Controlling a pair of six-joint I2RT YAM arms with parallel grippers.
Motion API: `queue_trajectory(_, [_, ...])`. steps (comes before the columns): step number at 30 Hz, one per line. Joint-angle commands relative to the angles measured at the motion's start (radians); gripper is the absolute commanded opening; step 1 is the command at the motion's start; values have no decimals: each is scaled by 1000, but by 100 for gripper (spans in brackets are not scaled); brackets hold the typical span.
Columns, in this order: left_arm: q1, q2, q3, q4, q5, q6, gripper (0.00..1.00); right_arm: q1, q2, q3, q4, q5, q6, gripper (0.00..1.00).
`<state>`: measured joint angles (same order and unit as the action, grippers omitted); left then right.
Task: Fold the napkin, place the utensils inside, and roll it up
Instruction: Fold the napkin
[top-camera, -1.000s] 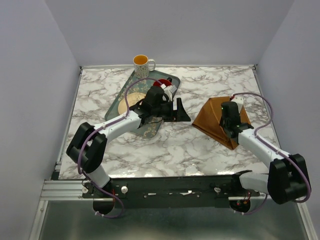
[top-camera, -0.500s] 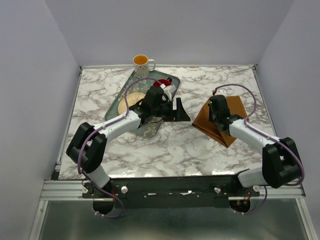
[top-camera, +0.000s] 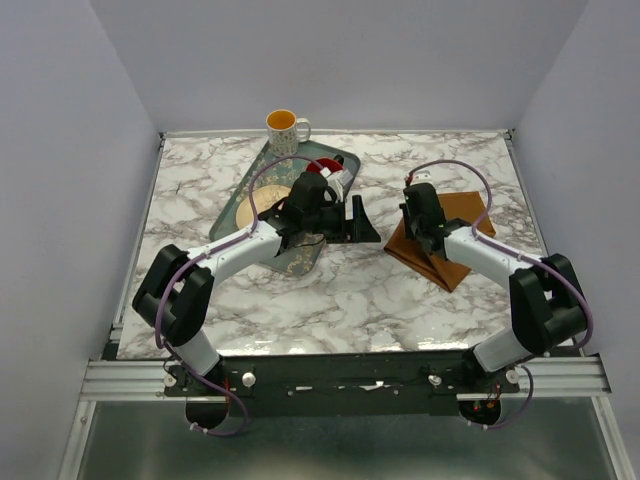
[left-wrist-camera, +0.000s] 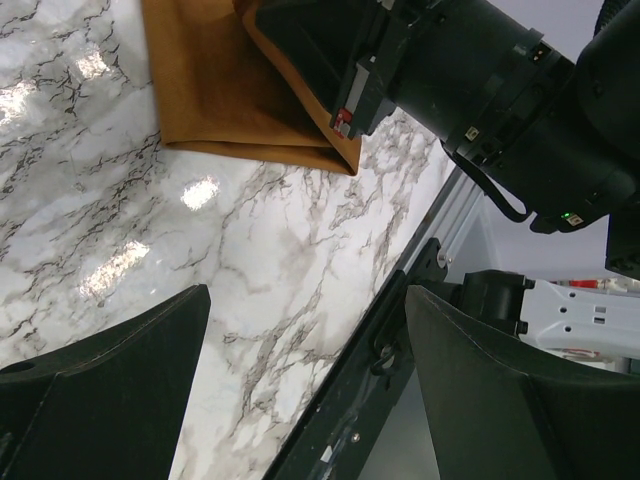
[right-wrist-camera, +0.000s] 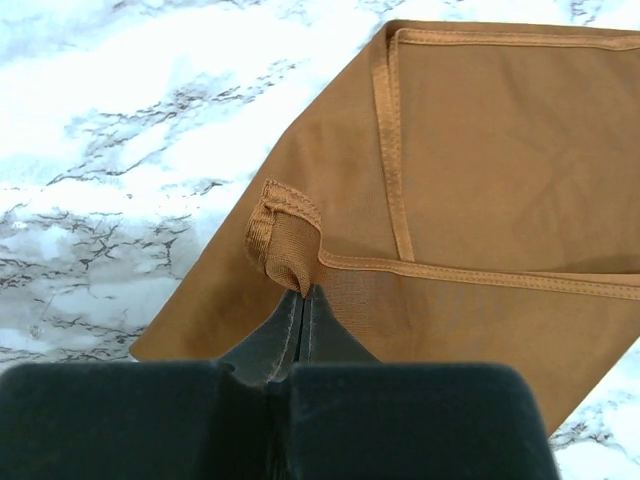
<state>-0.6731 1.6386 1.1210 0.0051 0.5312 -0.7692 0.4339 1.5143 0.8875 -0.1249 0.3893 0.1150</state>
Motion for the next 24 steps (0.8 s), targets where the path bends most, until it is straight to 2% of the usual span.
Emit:
queue_trajectory(1, [7, -3, 20, -4, -8, 8, 89, 9, 43, 44, -74, -37, -6, 1])
queue_trajectory(19, [10, 0, 16, -4, -8, 10, 88, 17, 80, 30, -160, -99, -35, 1])
queue_trajectory(24, [10, 9, 20, -4, -4, 7, 88, 20, 96, 38, -179, -116, -29, 7])
